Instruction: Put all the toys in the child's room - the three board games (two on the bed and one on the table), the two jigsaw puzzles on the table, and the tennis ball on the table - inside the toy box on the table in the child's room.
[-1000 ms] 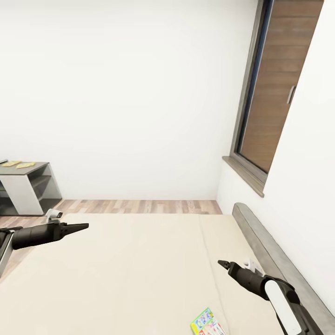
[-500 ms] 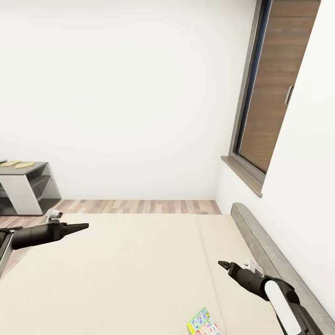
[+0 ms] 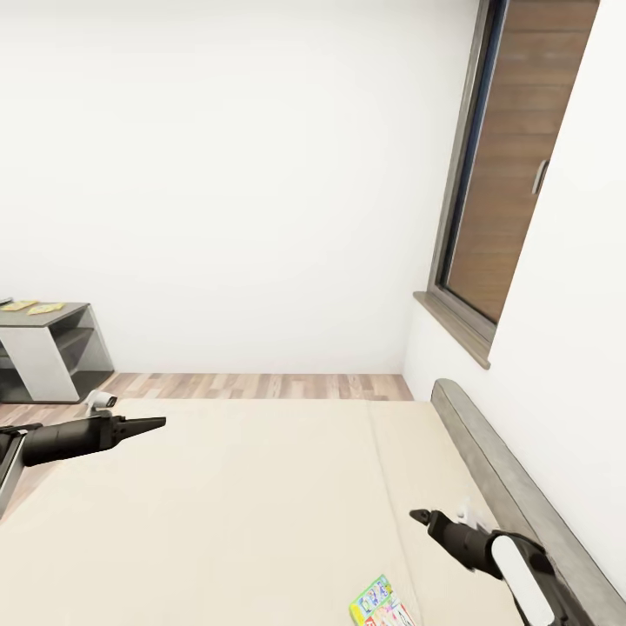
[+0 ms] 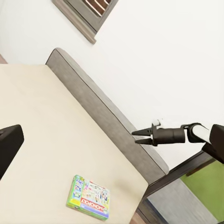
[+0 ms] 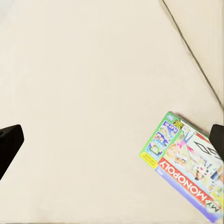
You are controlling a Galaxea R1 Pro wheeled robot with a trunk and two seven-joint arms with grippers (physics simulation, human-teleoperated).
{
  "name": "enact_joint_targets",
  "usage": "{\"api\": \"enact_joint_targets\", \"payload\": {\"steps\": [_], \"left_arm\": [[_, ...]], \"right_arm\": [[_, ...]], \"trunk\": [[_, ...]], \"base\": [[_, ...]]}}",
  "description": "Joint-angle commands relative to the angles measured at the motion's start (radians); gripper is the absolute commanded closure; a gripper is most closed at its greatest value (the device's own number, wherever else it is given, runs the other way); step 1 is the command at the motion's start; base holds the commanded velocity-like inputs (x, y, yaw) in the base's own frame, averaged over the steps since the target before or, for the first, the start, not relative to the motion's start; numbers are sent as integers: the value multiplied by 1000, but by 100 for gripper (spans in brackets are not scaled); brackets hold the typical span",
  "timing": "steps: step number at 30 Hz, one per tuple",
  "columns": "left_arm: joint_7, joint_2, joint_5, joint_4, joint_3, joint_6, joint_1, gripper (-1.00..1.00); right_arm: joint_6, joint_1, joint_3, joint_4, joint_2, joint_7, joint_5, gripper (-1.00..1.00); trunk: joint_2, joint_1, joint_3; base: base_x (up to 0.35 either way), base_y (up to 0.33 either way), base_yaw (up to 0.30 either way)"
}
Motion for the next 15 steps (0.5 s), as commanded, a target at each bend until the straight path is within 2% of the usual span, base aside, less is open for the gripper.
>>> {"api": "enact_joint_targets", "payload": {"steps": [1,4,7,10,13,15], "left_arm": [[-4,0,0,0,0,10,-1,-100],[-4,0,1,0,0,9,-1,-100],[-4,0,1,0,0,7,-1,-100],[-4,0,3,0,1,7,-1,-100],[-4,0,5,0,0,6,-1,-100],[-4,1,6,0,1,7,-1,-100]], "right_arm": [[4,-14,-1,34,1,-1,-1,-100],[3,-37,-1,84,3,-7,7,-100],[3,-49,0,109,3,-20,43,-100],[2,-56,-2,120,4,-31,117,-100],[-8,-60,-3,125,4,-33,157,-100],[-18,-61,-4,127,4,-33,164,-100]], "trunk": [[-2,1,-2],[-2,1,-2],[-2,1,-2],[-2,1,-2],[-2,1,-2],[-2,1,-2]], "base": [[0,0,0],[0,0,0],[0,0,0],[0,0,0],[0,0,0],[0,0,0]]}}
